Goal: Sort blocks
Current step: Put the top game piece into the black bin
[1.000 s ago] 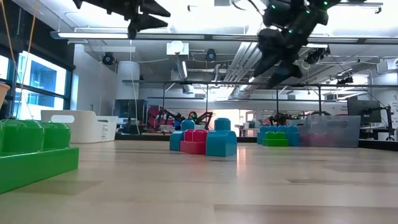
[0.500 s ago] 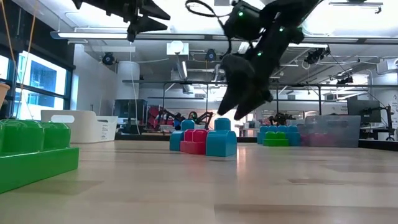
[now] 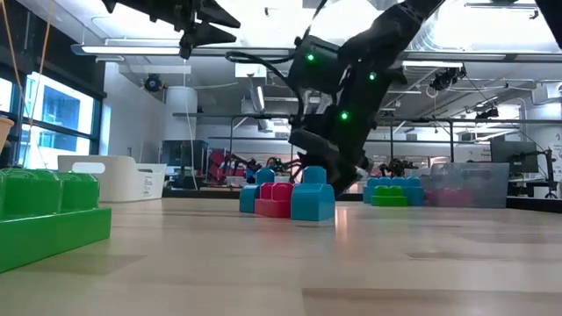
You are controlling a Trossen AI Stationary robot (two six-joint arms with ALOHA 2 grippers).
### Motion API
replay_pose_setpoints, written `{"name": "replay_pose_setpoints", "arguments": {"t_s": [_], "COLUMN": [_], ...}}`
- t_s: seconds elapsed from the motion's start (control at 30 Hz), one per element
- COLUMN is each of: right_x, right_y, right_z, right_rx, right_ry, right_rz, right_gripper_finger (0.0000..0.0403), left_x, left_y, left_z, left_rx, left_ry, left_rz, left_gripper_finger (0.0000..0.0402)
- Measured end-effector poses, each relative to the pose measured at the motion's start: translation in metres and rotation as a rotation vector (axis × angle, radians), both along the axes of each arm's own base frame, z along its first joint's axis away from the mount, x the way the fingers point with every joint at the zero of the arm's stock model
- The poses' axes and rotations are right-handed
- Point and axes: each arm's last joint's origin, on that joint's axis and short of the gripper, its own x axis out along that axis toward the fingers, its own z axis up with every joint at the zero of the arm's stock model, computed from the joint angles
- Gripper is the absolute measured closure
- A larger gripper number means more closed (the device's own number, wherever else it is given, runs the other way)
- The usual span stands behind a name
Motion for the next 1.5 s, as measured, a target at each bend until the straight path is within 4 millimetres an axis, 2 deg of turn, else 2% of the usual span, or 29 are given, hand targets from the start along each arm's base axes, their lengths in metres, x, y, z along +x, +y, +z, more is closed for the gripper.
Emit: {"name": "replay_pose_setpoints", "arguments": {"t_s": [0.07, 0.13, 0.2, 0.3, 0.37, 0.43, 0.5, 0.6, 0.7, 0.77, 0.9, 1.03, 1.13, 1.27, 1.37, 1.5], "right_x": [0.000, 0.000, 0.000, -0.002, -0.005, -0.010, -0.025, -0.057, -0.102, -0.134, -0.189, -0.225, -0.239, -0.252, -0.258, -0.257], "right_y": [0.000, 0.000, -0.001, -0.010, -0.021, -0.035, -0.049, -0.071, -0.089, -0.097, -0.102, -0.109, -0.118, -0.126, -0.130, -0.134], "right_z": [-0.003, -0.003, -0.001, 0.010, 0.029, 0.061, 0.093, 0.128, 0.148, 0.148, 0.128, 0.105, 0.096, 0.079, 0.072, 0.078], "right_rx": [0.009, 0.014, 0.012, 0.023, 0.014, -0.021, -0.082, -0.178, -0.240, -0.246, -0.196, -0.178, -0.183, -0.154, -0.101, -0.095], "right_ry": [0.015, 0.017, 0.013, 0.020, 0.017, -0.023, -0.048, -0.052, -0.033, 0.002, 0.006, -0.005, -0.042, -0.006, 0.021, 0.002], "right_rz": [0.004, 0.006, 0.017, 0.052, 0.064, 0.039, 0.003, -0.090, -0.248, -0.363, -0.580, -0.762, -0.877, -0.985, -1.015, -0.969], "right_gripper_finger": [0.0180, 0.0209, 0.0257, 0.0354, 0.0384, 0.0374, 0.0364, 0.0375, 0.0393, 0.0393, 0.0378, 0.0376, 0.0378, 0.0367, 0.0332, 0.0264], "left_x": [0.000, 0.000, 0.000, 0.000, 0.000, 0.000, 0.000, 0.000, 0.000, 0.000, 0.000, -0.001, -0.001, -0.001, -0.001, -0.001], "left_y": [0.000, 0.000, 0.000, 0.000, 0.000, 0.000, 0.000, 0.001, 0.001, 0.001, 0.002, 0.002, 0.002, 0.002, 0.002, 0.002], "left_z": [0.000, 0.000, 0.000, 0.000, 0.001, 0.000, 0.001, 0.000, 0.000, 0.000, 0.000, 0.000, 0.000, 0.000, -0.001, -0.003], "left_rx": [0.000, 0.000, -0.002, -0.001, 0.000, 0.001, 0.006, 0.006, 0.008, 0.010, 0.014, 0.018, 0.019, 0.018, 0.013, 0.009], "left_ry": [0.000, 0.000, -0.001, -0.005, -0.006, -0.005, -0.005, -0.002, 0.000, 0.001, 0.003, 0.004, 0.005, 0.008, 0.022, 0.033], "left_rz": [0.000, 0.000, 0.001, 0.001, 0.000, 0.001, 0.009, 0.016, 0.025, 0.033, 0.052, 0.068, 0.073, 0.074, 0.074, 0.073], "left_gripper_finger": [0.0259, 0.0259, 0.0259, 0.0259, 0.0259, 0.0259, 0.0259, 0.0259, 0.0259, 0.0259, 0.0259, 0.0259, 0.0259, 0.0259, 0.0259, 0.0259]}}
